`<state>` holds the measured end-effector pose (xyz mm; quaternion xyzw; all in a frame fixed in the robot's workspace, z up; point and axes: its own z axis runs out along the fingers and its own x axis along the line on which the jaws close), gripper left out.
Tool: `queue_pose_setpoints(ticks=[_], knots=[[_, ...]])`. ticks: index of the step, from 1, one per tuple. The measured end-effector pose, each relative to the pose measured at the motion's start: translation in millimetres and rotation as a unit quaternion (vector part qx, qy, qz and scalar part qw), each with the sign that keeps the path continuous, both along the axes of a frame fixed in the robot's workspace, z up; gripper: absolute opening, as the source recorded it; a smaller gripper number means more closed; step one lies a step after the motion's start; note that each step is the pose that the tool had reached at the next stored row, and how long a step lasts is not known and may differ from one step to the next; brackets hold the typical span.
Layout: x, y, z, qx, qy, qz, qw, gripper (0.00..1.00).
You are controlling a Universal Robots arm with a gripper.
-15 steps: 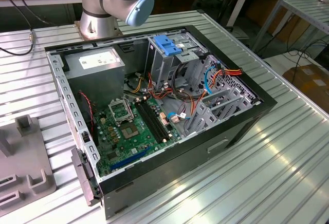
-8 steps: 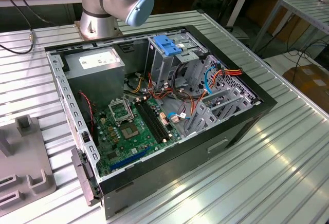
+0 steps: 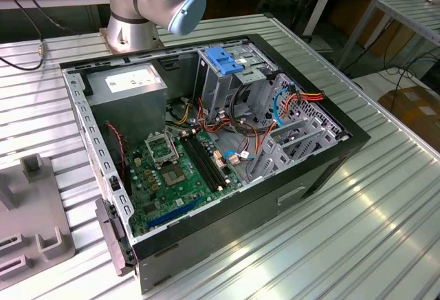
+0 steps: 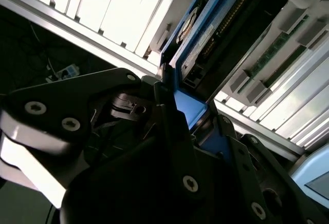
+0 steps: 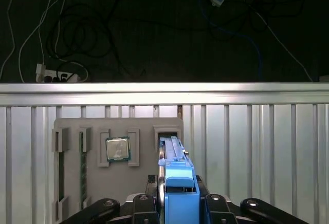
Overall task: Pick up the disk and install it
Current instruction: 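Pick up the disk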
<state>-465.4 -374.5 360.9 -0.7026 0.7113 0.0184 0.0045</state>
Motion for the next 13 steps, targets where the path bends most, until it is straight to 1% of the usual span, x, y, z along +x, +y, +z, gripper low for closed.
queue_pose_setpoints(ticks=[2,13], knots=[[0.0,0.0,2.7,0.0000,0.0000,0.000,1.00000,0.37],[0.0,0.0,13.3,0.0000,0.0001,0.000,1.00000,0.37]])
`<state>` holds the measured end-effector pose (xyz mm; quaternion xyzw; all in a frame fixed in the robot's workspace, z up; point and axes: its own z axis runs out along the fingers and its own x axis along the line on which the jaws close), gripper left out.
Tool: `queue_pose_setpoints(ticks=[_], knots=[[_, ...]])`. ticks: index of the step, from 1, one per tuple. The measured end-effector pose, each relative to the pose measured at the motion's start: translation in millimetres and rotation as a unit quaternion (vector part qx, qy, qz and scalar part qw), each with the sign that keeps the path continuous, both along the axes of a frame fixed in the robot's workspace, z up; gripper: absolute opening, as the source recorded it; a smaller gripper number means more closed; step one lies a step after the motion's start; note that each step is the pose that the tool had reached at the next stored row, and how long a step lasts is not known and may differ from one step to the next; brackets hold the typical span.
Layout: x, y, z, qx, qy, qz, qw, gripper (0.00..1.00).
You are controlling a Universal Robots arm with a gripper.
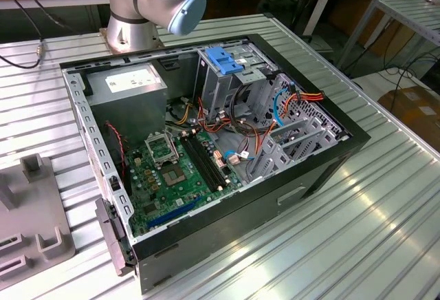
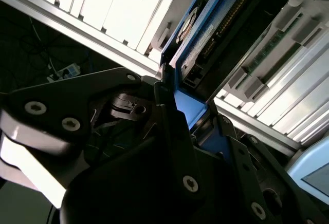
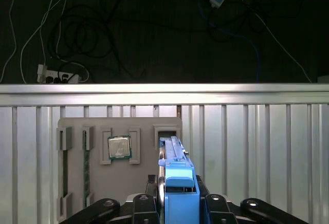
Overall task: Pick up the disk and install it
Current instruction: 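Pick up the disk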
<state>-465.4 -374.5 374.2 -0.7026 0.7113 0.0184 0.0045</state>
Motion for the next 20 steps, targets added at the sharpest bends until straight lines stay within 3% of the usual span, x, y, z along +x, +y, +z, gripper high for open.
queue_pose_setpoints(ticks=[20], knots=[[0.1,0.0,17.1,0.0001,0.0002,0.000,1.00000,0.37]])
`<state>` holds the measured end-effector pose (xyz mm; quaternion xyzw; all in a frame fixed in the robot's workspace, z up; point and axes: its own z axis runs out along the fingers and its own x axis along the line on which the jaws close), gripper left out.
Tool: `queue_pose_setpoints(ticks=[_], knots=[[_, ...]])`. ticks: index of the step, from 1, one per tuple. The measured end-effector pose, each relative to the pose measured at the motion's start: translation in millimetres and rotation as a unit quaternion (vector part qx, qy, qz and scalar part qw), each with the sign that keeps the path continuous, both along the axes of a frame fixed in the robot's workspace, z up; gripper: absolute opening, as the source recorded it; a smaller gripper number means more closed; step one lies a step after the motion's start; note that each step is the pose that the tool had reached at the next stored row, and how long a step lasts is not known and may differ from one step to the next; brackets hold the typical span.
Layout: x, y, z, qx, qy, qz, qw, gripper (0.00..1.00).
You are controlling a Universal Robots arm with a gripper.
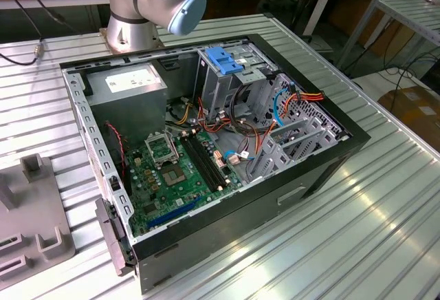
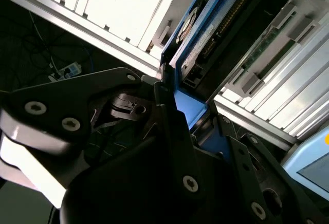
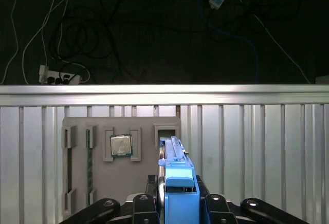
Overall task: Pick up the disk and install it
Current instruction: 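Pick up the disk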
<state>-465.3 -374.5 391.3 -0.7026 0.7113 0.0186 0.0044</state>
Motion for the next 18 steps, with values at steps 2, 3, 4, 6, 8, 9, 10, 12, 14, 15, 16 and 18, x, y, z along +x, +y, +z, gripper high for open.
queue_pose_setpoints(ticks=[2,3,4,6,8,9,10,12,14,15,16,18], knots=[[0.0,0.0,2.7,0.0000,0.0001,0.000,1.00000,0.37],[0.0,0.0,3.9,0.0000,0.0000,0.000,1.00000,0.37],[0.0,0.0,4.5,0.0000,0.0000,0.000,1.00000,0.37],[0.1,0.1,7.7,0.0000,0.0001,0.000,1.00000,0.37],[0.1,0.1,11.0,0.0000,0.0003,0.000,1.00000,0.37],[0.2,0.0,13.3,0.0000,0.0004,0.000,1.00000,0.37],[0.2,0.0,14.6,0.0001,0.0005,0.000,1.00000,0.37],[0.2,0.0,16.5,0.0004,0.0005,0.000,1.00000,0.37],[0.2,0.0,18.9,0.0006,0.0008,0.000,1.00000,0.37],[0.3,0.0,20.2,0.0007,0.0008,0.000,1.00000,0.37],[0.2,0.0,22.0,0.0008,0.0008,0.000,1.00000,0.37],[0.2,0.0,25.2,0.0008,0.0010,0.000,1.00000,0.37]])
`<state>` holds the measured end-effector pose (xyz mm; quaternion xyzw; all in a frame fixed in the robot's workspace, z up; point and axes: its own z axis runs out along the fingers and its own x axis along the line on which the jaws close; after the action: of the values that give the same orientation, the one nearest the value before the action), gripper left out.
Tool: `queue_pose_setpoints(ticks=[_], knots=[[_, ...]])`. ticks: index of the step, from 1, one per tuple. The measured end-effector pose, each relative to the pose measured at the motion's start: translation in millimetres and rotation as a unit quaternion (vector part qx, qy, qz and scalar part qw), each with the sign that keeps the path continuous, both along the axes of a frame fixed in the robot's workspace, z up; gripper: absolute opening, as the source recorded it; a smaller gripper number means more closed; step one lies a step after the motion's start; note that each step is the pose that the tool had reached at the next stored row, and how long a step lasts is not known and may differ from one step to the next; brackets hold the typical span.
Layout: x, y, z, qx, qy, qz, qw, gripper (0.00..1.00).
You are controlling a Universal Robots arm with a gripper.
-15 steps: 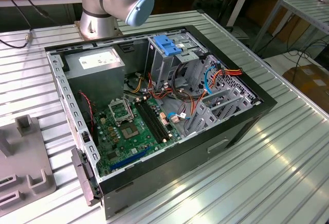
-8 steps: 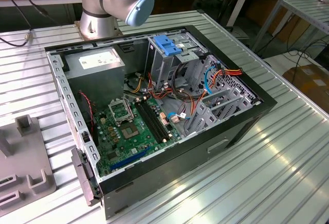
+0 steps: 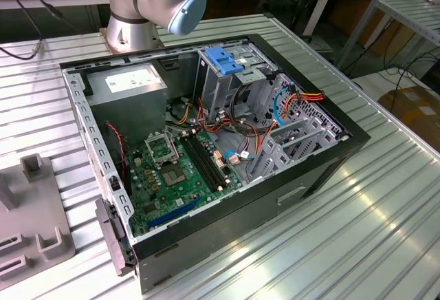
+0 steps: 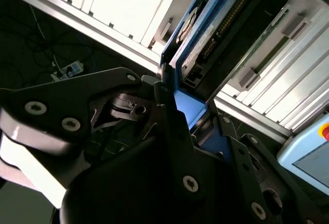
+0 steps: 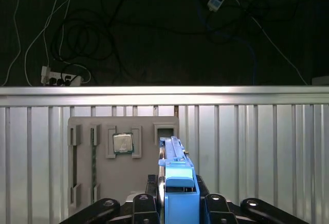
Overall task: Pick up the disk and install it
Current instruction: 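Pick up the disk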
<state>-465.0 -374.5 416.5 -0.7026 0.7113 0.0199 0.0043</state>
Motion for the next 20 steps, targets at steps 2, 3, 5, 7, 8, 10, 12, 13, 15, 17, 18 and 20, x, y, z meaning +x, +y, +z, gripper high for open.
queue_pose_setpoints(ticks=[2,3,5,7,8,10,12,13,15,17,18,20], knots=[[0.1,0.0,4.2,0.0000,0.0003,0.000,1.00000,0.37],[0.1,0.0,7.3,0.0001,0.0004,0.000,1.00000,0.37],[0.1,0.0,11.5,0.0001,0.0007,0.000,1.00000,0.37],[0.0,0.0,14.9,0.0002,0.0007,0.000,1.00000,0.37],[0.1,0.0,17.5,0.0002,0.0008,0.000,1.00000,0.37],[0.1,0.0,21.1,0.0002,0.0008,0.000,1.00000,0.37],[0.1,0.0,25.4,0.0002,0.0011,0.000,1.00000,0.37],[0.1,0.0,27.4,0.0002,0.0012,0.000,1.00000,0.37],[0.2,0.0,31.2,0.0002,0.0014,0.000,1.00000,0.37],[0.3,0.0,36.7,0.0002,0.0018,0.000,1.00000,0.37],[0.3,0.0,38.9,0.0002,0.0019,0.000,1.00000,0.37],[0.4,0.0,43.0,0.0002,0.0023,0.000,1.00000,0.37]])
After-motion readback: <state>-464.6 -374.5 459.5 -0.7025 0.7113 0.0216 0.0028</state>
